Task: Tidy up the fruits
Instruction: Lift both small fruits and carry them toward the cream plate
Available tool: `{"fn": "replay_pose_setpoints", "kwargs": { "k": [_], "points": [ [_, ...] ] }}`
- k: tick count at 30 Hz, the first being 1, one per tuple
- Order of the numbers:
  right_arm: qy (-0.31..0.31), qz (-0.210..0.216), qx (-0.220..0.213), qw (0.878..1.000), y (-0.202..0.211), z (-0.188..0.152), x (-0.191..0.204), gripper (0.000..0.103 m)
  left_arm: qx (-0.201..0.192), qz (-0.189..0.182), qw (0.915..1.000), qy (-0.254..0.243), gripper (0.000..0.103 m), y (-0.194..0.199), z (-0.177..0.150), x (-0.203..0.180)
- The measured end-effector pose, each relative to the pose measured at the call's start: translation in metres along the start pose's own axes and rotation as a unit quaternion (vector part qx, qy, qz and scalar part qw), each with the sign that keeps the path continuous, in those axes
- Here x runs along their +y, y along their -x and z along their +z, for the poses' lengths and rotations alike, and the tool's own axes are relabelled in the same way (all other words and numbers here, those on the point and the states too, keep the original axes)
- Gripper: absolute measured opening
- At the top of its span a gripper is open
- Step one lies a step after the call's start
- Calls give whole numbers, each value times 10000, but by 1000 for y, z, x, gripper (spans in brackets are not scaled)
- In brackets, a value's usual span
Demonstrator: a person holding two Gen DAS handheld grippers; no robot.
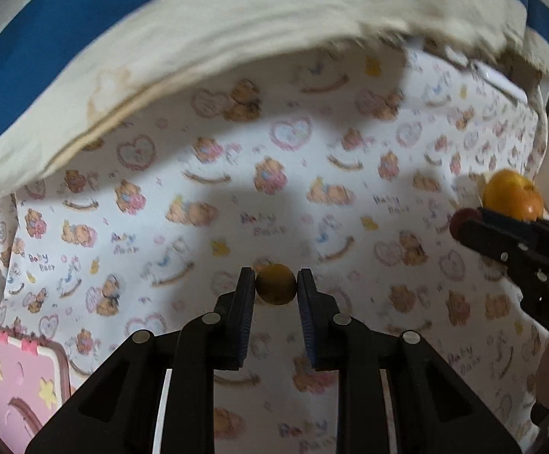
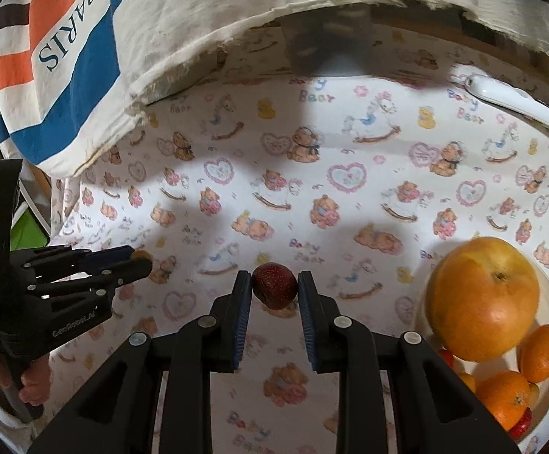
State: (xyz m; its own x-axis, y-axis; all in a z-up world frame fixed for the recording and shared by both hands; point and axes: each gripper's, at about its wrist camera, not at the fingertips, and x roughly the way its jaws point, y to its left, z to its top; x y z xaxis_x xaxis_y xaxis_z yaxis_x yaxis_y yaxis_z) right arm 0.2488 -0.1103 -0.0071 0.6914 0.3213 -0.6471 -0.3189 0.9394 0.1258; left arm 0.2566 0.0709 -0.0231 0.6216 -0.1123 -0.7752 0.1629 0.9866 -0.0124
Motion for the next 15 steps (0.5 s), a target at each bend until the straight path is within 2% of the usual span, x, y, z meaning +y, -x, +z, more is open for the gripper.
{"fn": "replay_pose_setpoints", "kwargs": {
  "k": [6,15],
  "points": [
    [-69,17,36,10000,5,-10,-8,26,213,11,9998,-58,22,-7,-4,-8],
    [-122,216,170,9995,-3,-16,-11,26,157,-55,9999,21,22,-24,-3,-3]
  ]
}}
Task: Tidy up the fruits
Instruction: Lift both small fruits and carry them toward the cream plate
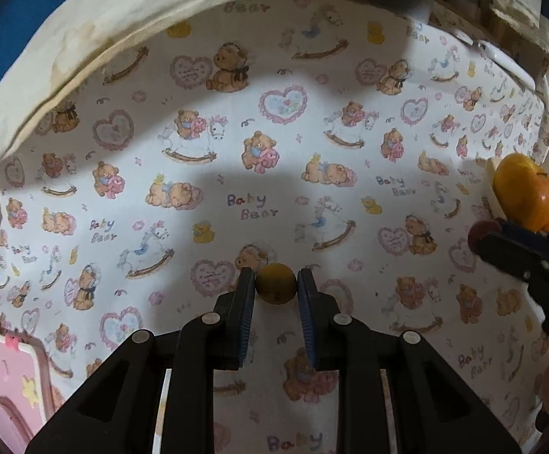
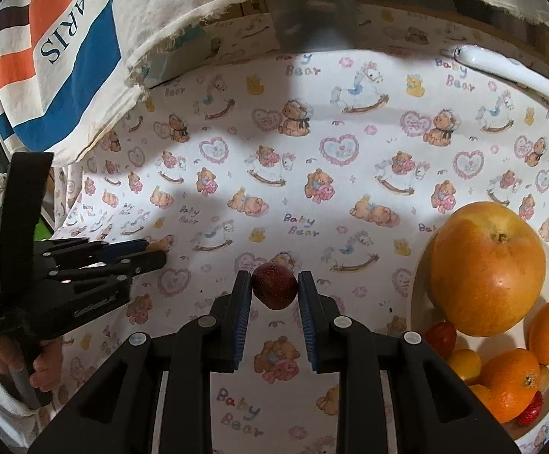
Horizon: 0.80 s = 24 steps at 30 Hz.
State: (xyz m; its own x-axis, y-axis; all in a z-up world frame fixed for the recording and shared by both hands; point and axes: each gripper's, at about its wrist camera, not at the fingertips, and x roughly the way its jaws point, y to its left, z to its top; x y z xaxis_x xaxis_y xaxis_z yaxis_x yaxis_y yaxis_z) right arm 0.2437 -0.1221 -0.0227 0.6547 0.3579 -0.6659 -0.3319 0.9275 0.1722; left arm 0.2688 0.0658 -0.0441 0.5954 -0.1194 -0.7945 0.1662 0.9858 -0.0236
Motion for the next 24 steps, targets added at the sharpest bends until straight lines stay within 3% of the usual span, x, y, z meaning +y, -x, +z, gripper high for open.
{"fn": "replay_pose_setpoints", "kwargs": {
  "k": [19,24],
  "points": [
    [-49,23,-66,10000,5,0,-3,26,-204,-111,9997,90,23,-15,7,-3],
    [-39,-30,-197,9998,15,4,-3,26,-419,-258,9988,-49,23,7,2,-11]
  ]
}}
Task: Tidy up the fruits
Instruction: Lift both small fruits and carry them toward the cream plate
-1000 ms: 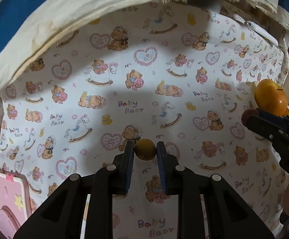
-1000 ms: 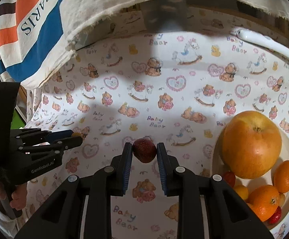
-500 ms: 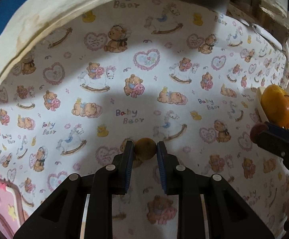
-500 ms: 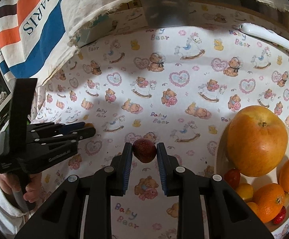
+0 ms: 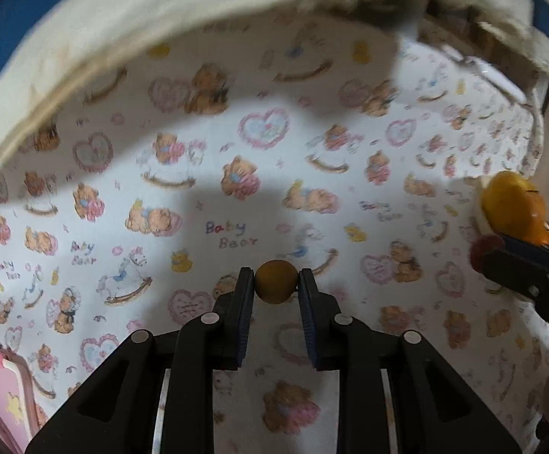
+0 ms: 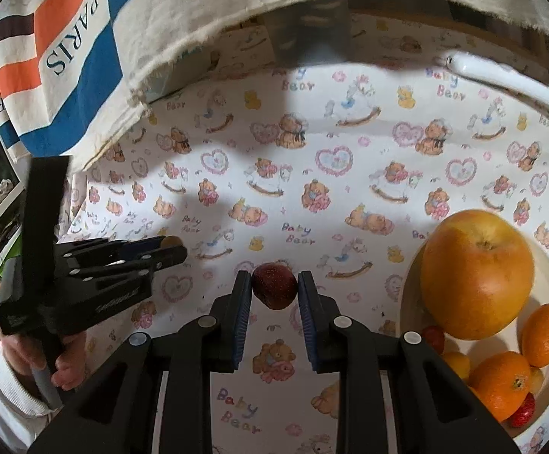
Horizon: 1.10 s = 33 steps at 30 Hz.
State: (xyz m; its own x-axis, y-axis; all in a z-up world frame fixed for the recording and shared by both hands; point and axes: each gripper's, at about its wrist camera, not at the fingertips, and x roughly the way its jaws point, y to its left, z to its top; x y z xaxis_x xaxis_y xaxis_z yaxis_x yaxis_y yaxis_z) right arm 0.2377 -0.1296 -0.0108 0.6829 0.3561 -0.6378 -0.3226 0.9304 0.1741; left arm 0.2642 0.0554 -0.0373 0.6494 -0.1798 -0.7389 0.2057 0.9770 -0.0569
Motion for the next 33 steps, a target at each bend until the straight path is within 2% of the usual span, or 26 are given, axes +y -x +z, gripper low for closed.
{"fn": "replay_pose_setpoints", "kwargs": {
  "k": [4,7,10,15,19,27,33],
  "points": [
    [13,-37,-214,9998,14,6,1,26,-409,139,9987,-253,23,32,-2,-13],
    [91,-145,-428,9989,27,10,2,26,-406,200,9987,-238,23,50,2,-20],
    [127,-180,-546,9983,41,11,2,26,-601,258,9971,-386,23,71,6,-33],
    [276,-426,-749,9959,71,5,-4,26,-915,81,9947,-471,23,100,9,-57],
    [205,-550,-994,9933,98,3,-14,26,-1055,115,9923,-633,23,116,7,-80],
    [123,-702,-1360,9881,138,-6,-40,26,-1122,-43,9919,-594,23,129,5,-112],
    [149,-826,-1473,9855,154,-17,-60,26,-1122,-242,9914,-625,23,125,3,-143]
  ]
}}
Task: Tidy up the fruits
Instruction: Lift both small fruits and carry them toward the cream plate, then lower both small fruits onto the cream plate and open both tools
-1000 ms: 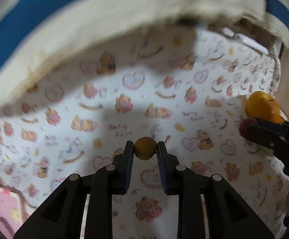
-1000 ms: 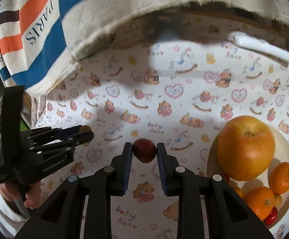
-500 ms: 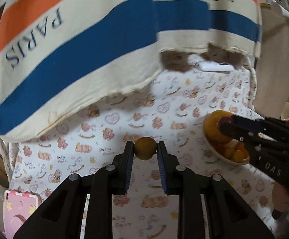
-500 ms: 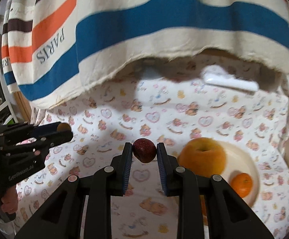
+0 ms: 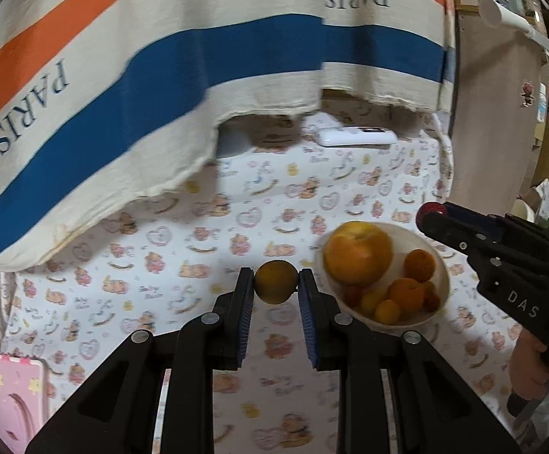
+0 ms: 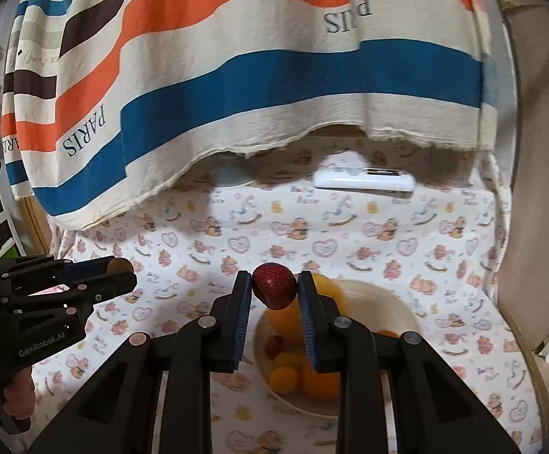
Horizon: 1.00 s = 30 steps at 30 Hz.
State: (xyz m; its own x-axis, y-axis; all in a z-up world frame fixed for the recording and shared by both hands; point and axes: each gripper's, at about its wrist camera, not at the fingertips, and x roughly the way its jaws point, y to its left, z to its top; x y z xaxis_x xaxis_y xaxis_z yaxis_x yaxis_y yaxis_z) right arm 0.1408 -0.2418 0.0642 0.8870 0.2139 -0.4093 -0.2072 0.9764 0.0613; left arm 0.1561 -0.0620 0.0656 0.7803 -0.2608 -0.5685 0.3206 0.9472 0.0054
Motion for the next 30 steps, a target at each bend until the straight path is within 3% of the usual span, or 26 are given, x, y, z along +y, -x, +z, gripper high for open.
{"fn": "replay_pose_setpoints", "kwargs": {
  "k": [8,17,26,30],
  "points": [
    [-58,-239,-155,9996,8,-9,-41,26,-60,-516,9986,32,23,-14,1,-47],
    [-367,-375,-112,9986,-3,-22,-80,26,209,-653,9976,78,23,-56,1,-71],
    [-709,-150,489,9962,-34,-39,-98,26,713,-765,9943,209,23,-103,-15,-68],
    [-801,-89,639,9947,-41,-44,-100,26,755,-736,9944,119,23,-110,-20,-71]
  ]
}}
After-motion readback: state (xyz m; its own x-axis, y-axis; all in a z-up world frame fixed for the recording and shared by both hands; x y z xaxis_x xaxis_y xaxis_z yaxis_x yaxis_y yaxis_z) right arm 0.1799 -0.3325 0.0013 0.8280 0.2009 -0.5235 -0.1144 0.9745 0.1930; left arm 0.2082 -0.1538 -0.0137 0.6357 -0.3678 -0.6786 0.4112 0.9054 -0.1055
